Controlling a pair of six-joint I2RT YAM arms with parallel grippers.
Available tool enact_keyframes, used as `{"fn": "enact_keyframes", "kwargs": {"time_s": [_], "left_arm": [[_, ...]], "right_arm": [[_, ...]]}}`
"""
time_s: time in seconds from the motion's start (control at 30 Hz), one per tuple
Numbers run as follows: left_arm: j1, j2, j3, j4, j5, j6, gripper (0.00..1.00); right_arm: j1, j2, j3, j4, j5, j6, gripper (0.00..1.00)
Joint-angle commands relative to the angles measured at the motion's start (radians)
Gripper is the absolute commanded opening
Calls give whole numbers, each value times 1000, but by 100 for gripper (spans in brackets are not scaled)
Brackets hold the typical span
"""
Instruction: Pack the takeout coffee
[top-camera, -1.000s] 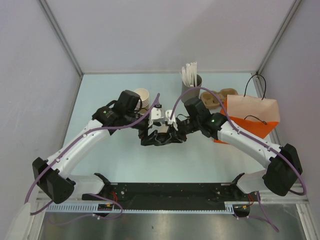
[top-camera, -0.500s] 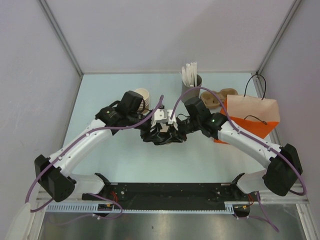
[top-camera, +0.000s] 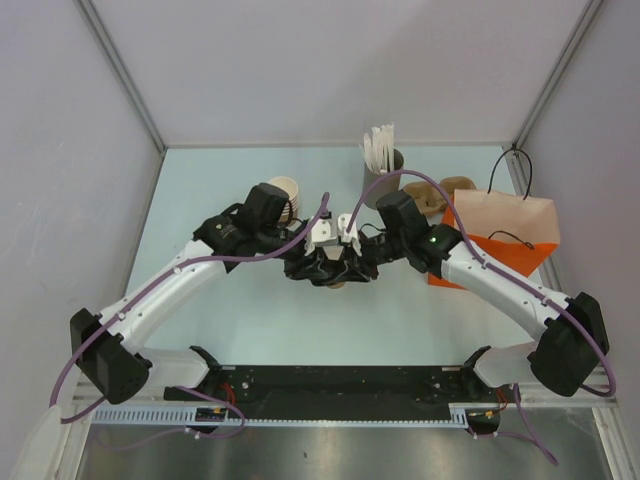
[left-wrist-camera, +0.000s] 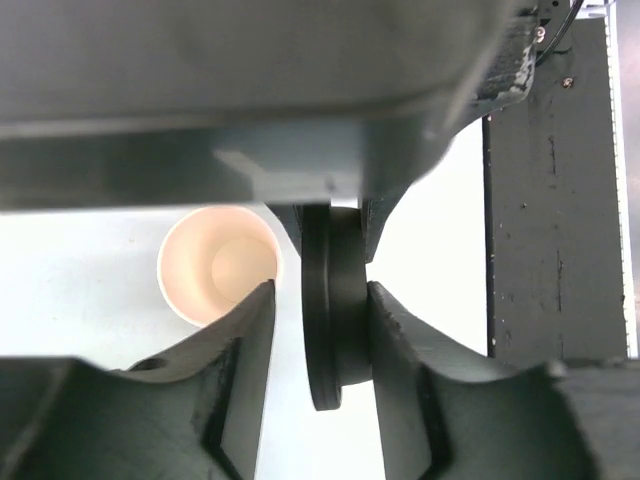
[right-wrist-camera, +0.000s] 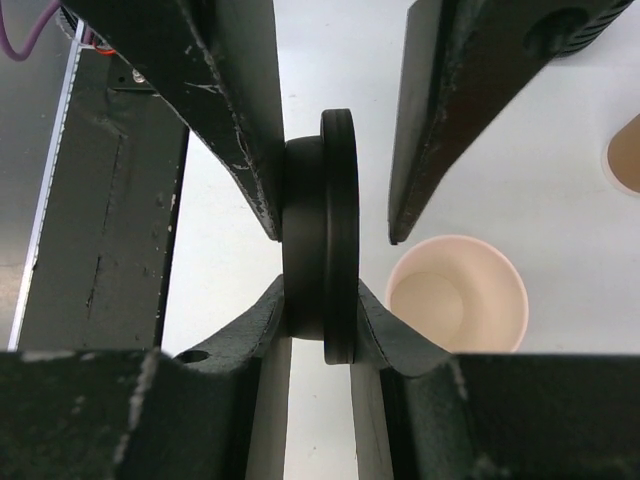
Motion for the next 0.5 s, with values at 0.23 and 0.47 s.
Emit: {"fn": "enact_keyframes", "kwargs": {"time_s": [0.23,0.47], "left_arm": [[-10,-7,-11,-1,-7,-14,25],[7,-5,-18,52,-29,-89,21]], "right_arm": [[1,-47,27,79,23,14,37],[-53,-129,27,111,179,-3,72]]}}
